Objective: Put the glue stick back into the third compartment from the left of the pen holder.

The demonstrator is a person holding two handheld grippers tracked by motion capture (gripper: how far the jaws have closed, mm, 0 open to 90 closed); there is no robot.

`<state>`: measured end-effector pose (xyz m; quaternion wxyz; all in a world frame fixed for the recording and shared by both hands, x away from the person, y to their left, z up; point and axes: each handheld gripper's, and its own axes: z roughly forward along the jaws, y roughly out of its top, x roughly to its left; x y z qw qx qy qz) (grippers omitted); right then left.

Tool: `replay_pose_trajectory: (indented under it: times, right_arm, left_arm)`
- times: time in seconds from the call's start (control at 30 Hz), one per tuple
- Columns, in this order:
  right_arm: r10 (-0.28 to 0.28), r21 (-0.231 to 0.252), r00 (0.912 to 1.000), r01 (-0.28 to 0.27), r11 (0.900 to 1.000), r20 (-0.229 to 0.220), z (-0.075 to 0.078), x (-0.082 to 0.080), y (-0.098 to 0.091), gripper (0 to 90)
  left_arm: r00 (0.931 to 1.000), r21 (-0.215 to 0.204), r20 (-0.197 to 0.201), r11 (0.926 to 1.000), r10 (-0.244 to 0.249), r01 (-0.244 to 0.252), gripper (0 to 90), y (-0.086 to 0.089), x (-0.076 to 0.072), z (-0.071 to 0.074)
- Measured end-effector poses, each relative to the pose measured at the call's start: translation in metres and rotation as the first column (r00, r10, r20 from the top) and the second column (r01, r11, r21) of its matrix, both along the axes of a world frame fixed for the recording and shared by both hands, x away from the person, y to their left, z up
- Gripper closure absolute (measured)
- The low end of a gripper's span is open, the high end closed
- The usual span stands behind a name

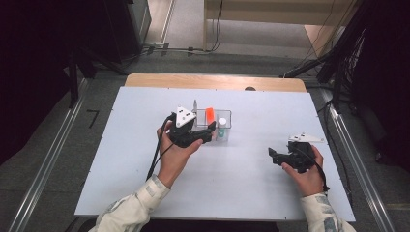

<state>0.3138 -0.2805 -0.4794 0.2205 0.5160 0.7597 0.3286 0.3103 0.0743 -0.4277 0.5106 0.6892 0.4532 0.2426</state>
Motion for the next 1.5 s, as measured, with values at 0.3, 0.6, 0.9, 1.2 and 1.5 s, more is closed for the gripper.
replay_pose_trajectory:
  times: [0.3, 0.6, 0.9, 1.2, 1.5]
  right_arm:
    - [0.002, -0.005, 1.0, -0.002, 1.0, 0.003, 0.0, 0.0, 0.0, 16.6]
    - [0.0, 0.0, 1.0, 0.0, 1.0, 0.005, 0.001, -0.002, -0.002, 16.6]
    - [0.002, 0.0, 1.0, -0.002, 1.0, 0.006, 0.001, -0.002, -0.002, 16.5]
    - [-0.001, 0.001, 0.9999, 0.001, 1.0, 0.01, 0.001, -0.003, -0.002, 16.4]
    - [-0.014, 0.005, 0.9999, 0.014, 0.9999, 0.008, 0.002, -0.005, -0.007, 16.2]
  left_arm:
    - [0.9997, 0.005, -0.019, 0.9998, 0.018, -0.018, 24.6, 0.019, -0.009, -0.009]
    - [0.9961, -0.002, -0.032, 0.9966, 0.082, -0.082, 24.2, 0.054, -0.019, -0.025]
    - [0.9875, -0.007, -0.05, 0.9887, 0.149, -0.15, 23.2, 0.091, -0.027, -0.036]
    - [0.9775, 0.023, -0.068, 0.9798, 0.2, -0.199, 23.2, 0.121, -0.035, -0.049]
    - [0.9656, 0.056, -0.092, 0.9694, 0.243, -0.239, 23.2, 0.144, -0.038, -0.062]
